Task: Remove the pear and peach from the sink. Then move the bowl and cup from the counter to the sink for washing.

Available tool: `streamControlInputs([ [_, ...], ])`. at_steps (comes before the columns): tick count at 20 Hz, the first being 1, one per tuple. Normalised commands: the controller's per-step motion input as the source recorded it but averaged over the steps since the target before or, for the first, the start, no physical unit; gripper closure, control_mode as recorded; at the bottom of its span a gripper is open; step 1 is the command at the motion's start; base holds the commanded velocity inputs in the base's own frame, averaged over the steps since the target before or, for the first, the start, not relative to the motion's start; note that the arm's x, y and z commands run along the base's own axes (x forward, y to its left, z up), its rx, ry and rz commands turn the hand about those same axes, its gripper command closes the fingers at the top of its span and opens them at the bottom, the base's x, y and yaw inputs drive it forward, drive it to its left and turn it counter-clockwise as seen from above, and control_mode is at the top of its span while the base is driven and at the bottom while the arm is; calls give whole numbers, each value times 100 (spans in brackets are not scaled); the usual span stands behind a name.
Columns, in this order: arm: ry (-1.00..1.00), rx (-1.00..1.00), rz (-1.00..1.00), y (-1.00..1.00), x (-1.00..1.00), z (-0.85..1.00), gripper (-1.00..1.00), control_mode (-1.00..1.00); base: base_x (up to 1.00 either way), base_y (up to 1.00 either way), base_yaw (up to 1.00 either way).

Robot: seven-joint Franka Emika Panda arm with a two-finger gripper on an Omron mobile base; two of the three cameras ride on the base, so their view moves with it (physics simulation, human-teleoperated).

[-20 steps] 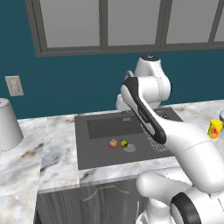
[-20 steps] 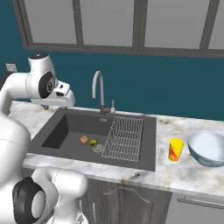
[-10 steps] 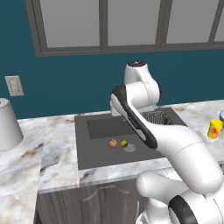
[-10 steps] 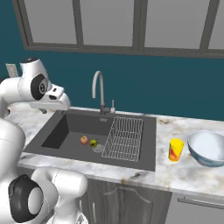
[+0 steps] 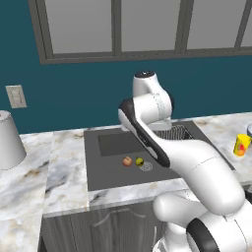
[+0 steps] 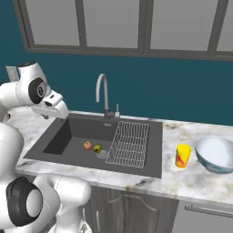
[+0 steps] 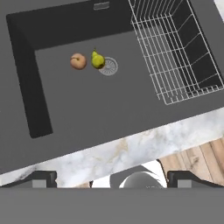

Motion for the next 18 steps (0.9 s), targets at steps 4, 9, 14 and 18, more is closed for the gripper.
streamControlInputs([
  [4, 1, 0, -12, 2, 0, -11, -100, -100, 0, 0, 0],
  [9, 6, 0, -1, -2, 0, -16, -100, -100, 0, 0, 0],
  [14, 1, 0, 0, -3, 0, -19, -100, -100, 0, 0, 0],
  [18, 0, -1, 0, -1, 0, -19, -100, -100, 0, 0, 0],
])
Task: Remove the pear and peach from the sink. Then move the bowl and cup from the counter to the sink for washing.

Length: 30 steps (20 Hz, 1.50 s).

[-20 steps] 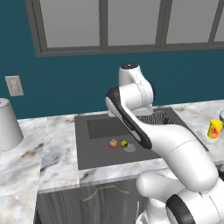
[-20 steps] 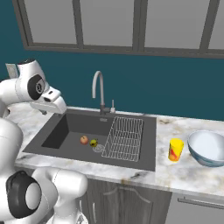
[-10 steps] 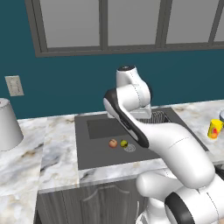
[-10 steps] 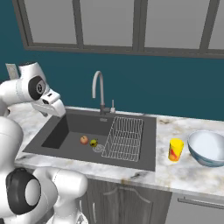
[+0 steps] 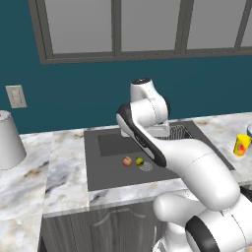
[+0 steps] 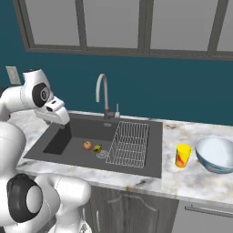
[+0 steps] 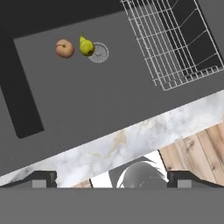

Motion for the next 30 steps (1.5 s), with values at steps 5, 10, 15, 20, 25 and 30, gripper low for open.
streamControlInputs([
  [5, 0, -1, 0, 0, 0, -19, -100, -100, 0, 0, 0],
  [10, 0, 0, 0, -1, 0, -18, -100, -100, 0, 0, 0],
  [15, 0, 2, 0, 0, 1, -17, -100, -100, 0, 0, 0],
  [20, -2, 1, 0, 0, 0, -16, -100, -100, 0, 0, 0],
  [25, -7, 2, 0, -1, 3, -14, -100, -100, 0, 0, 0],
  [30, -8, 0, 0, 0, 5, -13, -100, -100, 0, 0, 0],
])
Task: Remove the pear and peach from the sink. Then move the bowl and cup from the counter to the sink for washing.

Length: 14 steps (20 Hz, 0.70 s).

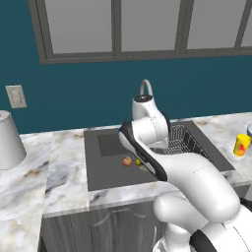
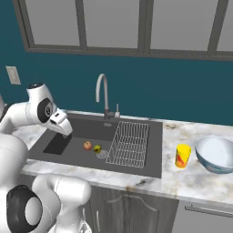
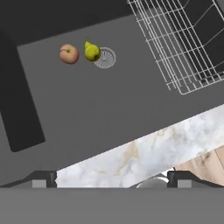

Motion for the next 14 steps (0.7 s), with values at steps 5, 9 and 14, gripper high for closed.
streamControlInputs([
  [5, -4, 1, 0, -1, 6, -11, -100, -100, 0, 0, 0],
  [9, 0, 4, 0, -1, 14, -10, -100, -100, 0, 0, 0],
  [14, 0, 7, 0, -3, 15, -8, -100, -100, 0, 0, 0],
])
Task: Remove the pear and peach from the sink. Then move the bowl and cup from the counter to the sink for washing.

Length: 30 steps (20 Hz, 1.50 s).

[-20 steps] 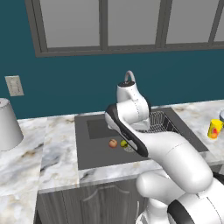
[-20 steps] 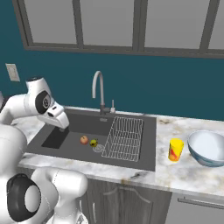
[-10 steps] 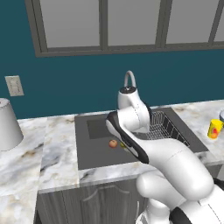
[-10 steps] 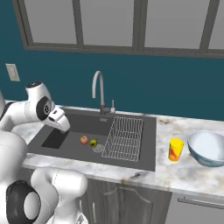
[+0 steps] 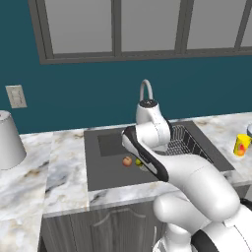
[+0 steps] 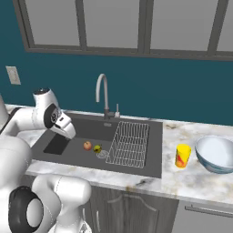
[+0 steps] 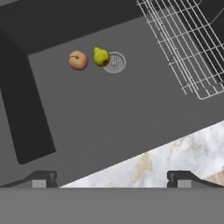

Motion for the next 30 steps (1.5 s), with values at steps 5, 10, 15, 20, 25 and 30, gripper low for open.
streamControlInputs([
  [5, 0, 2, 0, 0, 12, -13, -100, -100, 0, 0, 0],
  [10, -1, 0, 0, 0, 14, -14, -100, -100, 0, 0, 0],
  [15, 0, 0, 0, 0, 17, -10, -100, -100, 0, 0, 0],
  [20, 0, 0, 0, 0, 18, -10, -100, -100, 0, 0, 0],
  [25, 0, 0, 0, 0, 17, -11, -100, -100, 0, 0, 0],
  [30, 0, 0, 0, 0, 13, -12, -100, -100, 0, 0, 0],
])
